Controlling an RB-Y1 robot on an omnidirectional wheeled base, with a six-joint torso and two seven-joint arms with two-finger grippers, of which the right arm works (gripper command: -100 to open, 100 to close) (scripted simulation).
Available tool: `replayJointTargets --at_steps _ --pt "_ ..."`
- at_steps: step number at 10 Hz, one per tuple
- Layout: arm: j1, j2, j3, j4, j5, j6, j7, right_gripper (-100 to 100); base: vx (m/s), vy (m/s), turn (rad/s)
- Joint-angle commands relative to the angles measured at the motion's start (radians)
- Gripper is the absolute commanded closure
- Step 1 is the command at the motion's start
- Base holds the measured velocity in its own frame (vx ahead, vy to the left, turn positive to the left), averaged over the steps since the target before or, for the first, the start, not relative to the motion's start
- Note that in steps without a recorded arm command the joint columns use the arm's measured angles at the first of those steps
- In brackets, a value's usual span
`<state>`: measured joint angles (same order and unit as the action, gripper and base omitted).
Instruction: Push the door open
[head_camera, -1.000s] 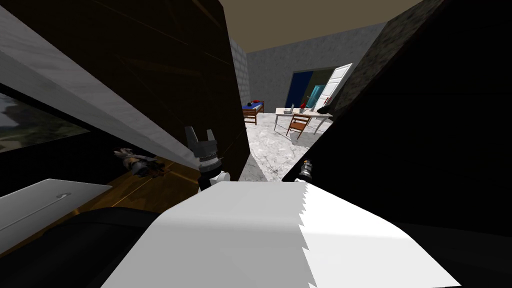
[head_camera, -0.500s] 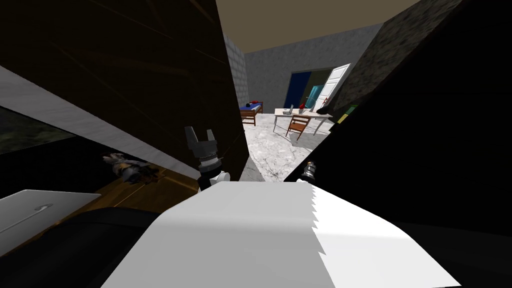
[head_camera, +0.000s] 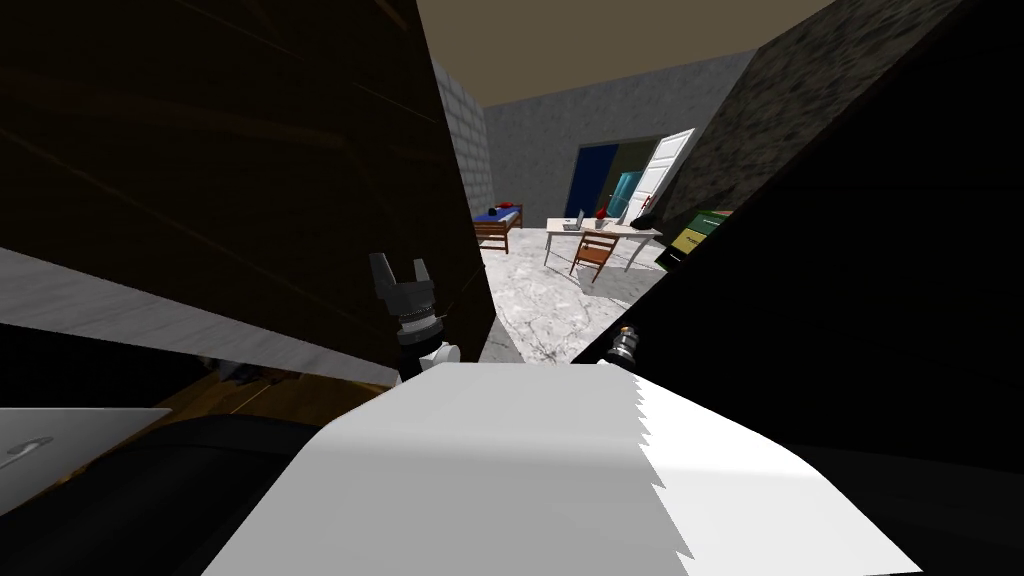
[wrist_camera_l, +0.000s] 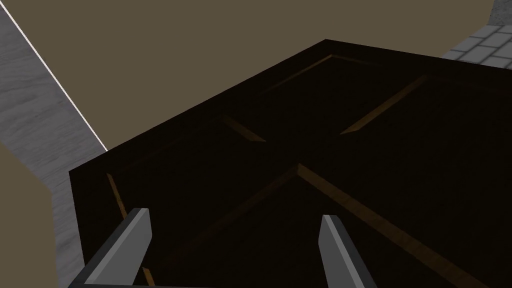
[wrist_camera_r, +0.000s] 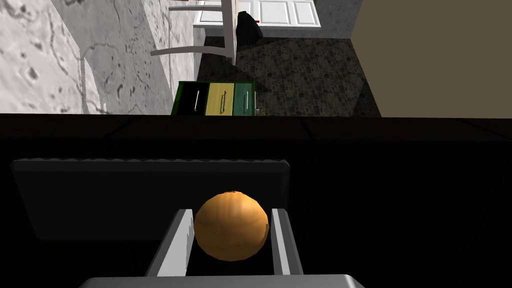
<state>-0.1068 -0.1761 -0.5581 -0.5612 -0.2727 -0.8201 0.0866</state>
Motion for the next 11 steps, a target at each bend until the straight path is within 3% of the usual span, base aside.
replayJointTargets --at_steps 1,2,8,11 --pt "0.003 -0.003 -0.016 -0.006 -0.009 0.003 0.007 100 0.185 -0.038 -0.037" --pt "0.003 -0.003 -0.016 -0.006 -0.009 0.003 0.007 100 0.138 -0.028 -0.028" --pt "0.013 -0.016 -0.097 0.003 -0.056 -0.005 0.039 100 0.185 -0.071 -0.036" --pt "0.015 -0.019 -0.116 0.004 -0.067 -0.007 0.046 100 0.143 -0.041 -0.034"
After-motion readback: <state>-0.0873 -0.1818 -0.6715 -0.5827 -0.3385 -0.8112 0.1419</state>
